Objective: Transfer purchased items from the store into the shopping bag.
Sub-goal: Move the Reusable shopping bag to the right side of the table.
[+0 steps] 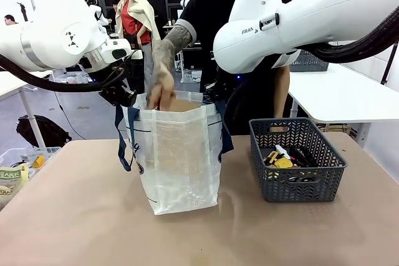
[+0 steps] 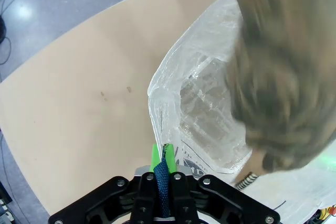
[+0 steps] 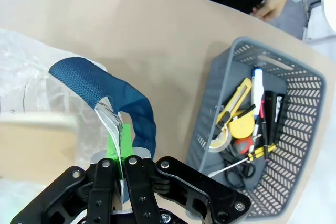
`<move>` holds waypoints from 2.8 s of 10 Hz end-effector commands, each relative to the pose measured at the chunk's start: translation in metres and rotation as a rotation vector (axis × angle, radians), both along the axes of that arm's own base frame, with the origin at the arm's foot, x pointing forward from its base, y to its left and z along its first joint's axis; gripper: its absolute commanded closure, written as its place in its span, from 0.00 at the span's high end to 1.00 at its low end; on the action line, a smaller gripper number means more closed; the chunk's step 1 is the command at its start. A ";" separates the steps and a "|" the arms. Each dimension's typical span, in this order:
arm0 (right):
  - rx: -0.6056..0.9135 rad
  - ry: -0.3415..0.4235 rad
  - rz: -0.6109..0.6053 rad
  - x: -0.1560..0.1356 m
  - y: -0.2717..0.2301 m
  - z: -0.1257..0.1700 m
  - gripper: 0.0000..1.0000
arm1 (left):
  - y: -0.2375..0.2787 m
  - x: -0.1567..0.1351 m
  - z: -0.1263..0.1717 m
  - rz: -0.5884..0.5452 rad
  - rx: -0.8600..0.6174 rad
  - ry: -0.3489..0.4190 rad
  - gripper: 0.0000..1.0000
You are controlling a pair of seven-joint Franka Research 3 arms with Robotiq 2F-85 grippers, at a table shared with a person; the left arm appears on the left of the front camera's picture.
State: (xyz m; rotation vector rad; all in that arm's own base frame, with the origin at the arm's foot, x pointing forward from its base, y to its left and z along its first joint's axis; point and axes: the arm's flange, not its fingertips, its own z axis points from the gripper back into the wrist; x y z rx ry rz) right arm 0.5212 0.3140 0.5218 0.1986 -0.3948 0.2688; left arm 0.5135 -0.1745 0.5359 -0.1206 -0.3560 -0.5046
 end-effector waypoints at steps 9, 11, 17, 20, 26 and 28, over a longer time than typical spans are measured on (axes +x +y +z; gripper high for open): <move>0.011 0.007 -0.006 -0.002 -0.003 -0.002 0.00 | 0.002 -0.002 0.001 0.013 -0.003 0.009 0.00; 0.011 0.007 -0.006 -0.002 -0.003 -0.002 0.00 | 0.002 -0.002 0.001 0.013 -0.003 0.009 0.00; 0.011 0.007 -0.006 -0.002 -0.003 -0.002 0.00 | 0.002 -0.002 0.001 0.013 -0.003 0.009 0.00; 0.011 0.007 -0.006 -0.002 -0.003 -0.002 0.00 | 0.002 -0.002 0.001 0.013 -0.003 0.009 0.00; 0.011 0.007 -0.006 -0.002 -0.003 -0.002 0.00 | 0.002 -0.002 0.001 0.013 -0.003 0.009 0.00; 0.011 0.007 -0.006 -0.002 -0.003 -0.002 0.00 | 0.002 -0.002 0.001 0.013 -0.003 0.009 0.00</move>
